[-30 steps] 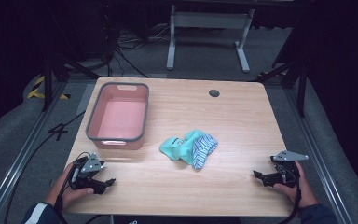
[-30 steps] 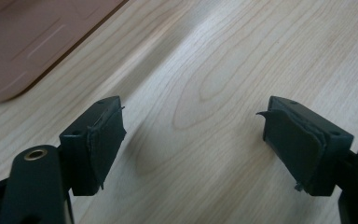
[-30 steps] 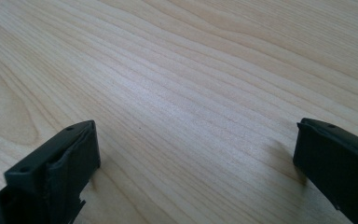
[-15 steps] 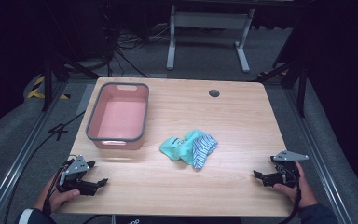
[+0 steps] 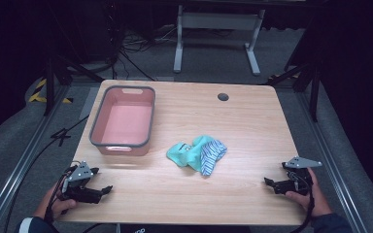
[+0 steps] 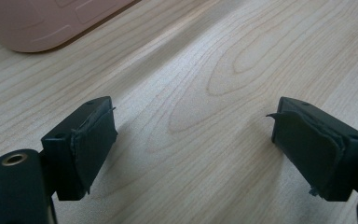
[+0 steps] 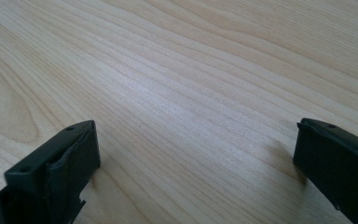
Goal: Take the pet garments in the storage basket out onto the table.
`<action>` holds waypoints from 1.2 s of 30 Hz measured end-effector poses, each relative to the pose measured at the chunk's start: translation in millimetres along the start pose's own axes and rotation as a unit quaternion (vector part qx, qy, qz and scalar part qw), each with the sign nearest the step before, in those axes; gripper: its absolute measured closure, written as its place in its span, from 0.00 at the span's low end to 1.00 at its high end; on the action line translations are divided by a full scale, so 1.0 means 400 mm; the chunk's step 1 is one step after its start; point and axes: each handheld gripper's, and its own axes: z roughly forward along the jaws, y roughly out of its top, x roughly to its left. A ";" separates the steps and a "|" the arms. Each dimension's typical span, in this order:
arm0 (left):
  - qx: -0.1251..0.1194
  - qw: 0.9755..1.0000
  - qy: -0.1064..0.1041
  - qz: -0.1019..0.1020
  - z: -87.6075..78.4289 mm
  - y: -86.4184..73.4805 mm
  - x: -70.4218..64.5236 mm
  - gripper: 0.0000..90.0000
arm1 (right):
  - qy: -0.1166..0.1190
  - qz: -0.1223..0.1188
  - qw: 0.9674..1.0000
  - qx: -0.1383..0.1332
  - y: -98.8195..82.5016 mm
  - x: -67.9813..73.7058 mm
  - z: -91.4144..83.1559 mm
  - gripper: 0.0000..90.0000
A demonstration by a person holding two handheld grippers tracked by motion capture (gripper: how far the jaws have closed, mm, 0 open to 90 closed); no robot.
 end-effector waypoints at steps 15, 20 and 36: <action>0.002 1.000 0.002 -0.002 0.002 0.001 -0.001 0.13 | 0.000 0.000 1.000 0.000 0.000 0.000 0.000 0.01; 0.003 1.000 0.004 -0.004 0.002 0.002 -0.001 0.13 | 0.000 0.000 1.000 0.000 0.000 0.000 0.000 0.01; 0.012 1.000 0.005 -0.005 0.008 0.008 0.000 0.07 | 0.000 0.000 1.000 0.000 0.000 0.000 0.000 0.01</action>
